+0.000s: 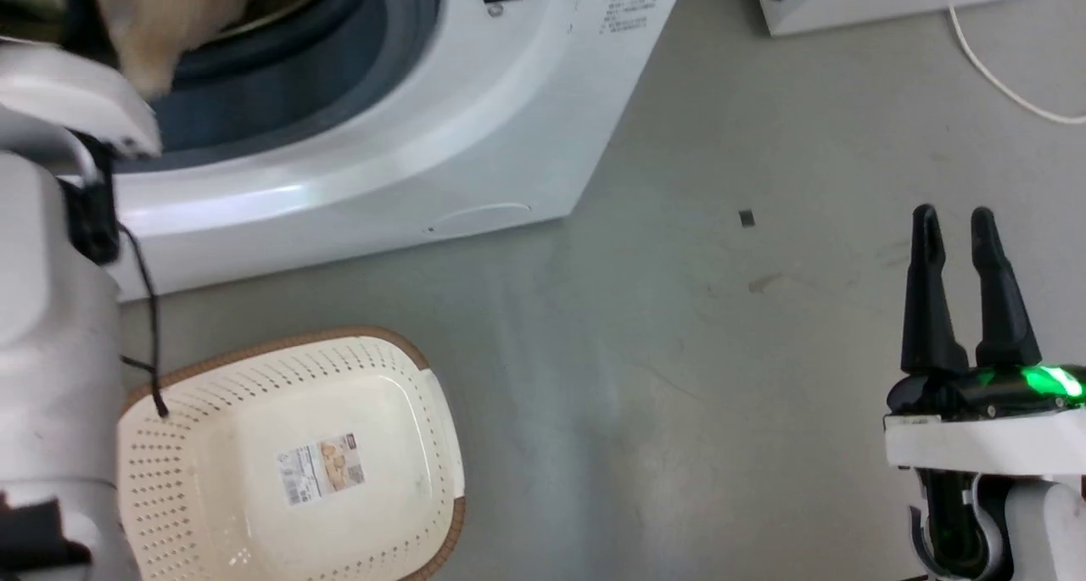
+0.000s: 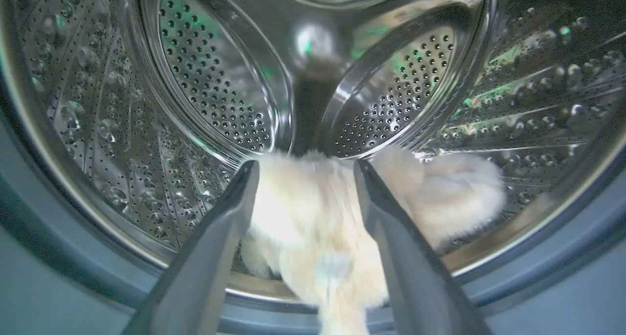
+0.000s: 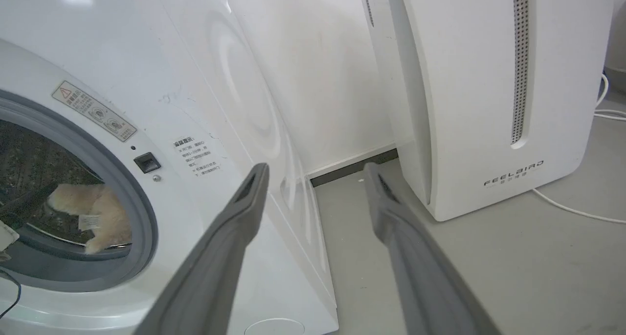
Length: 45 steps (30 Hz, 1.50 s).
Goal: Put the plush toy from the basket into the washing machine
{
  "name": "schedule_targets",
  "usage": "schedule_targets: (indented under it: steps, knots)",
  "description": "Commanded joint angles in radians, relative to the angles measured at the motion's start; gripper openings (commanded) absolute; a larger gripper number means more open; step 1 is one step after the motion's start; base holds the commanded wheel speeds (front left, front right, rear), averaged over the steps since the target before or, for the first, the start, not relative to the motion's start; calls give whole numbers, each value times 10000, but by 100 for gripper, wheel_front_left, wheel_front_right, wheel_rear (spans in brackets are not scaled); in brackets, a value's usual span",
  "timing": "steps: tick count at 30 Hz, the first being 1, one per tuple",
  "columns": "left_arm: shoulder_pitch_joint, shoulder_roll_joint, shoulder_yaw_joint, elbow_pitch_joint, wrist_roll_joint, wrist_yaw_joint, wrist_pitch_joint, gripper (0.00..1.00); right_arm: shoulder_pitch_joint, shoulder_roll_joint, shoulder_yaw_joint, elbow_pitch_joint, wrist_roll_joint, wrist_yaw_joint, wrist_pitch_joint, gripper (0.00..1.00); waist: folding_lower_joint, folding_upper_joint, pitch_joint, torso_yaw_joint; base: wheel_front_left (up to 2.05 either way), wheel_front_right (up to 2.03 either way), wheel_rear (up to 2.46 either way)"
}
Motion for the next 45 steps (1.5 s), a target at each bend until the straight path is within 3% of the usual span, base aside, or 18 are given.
schedule_targets:
  steps: [1,19,33,45]
  knots:
    - [378,-133,-33,-145,10,-4,-13,100,145,-2,13,43,-100,-7,-44,100,0,0,-337,195,0,0,0]
    - [5234,-1965,-59,-4131,601,709,-13,100,1145,-2,-182,472,-1378,-7,-44,100,0,0,-2289,1495,0,0,0]
    - [7986,-2377,-444,-5410,944,979,-13,100,1744,-2,-490,681,-2824,-7,-44,100,0,0,-3497,2251,0,0,0]
    - [9801,-2597,-664,-5917,858,1108,-13,100,2581,-2,-573,906,-3087,-7,-44,100,0,0,-4573,2488,0,0,0]
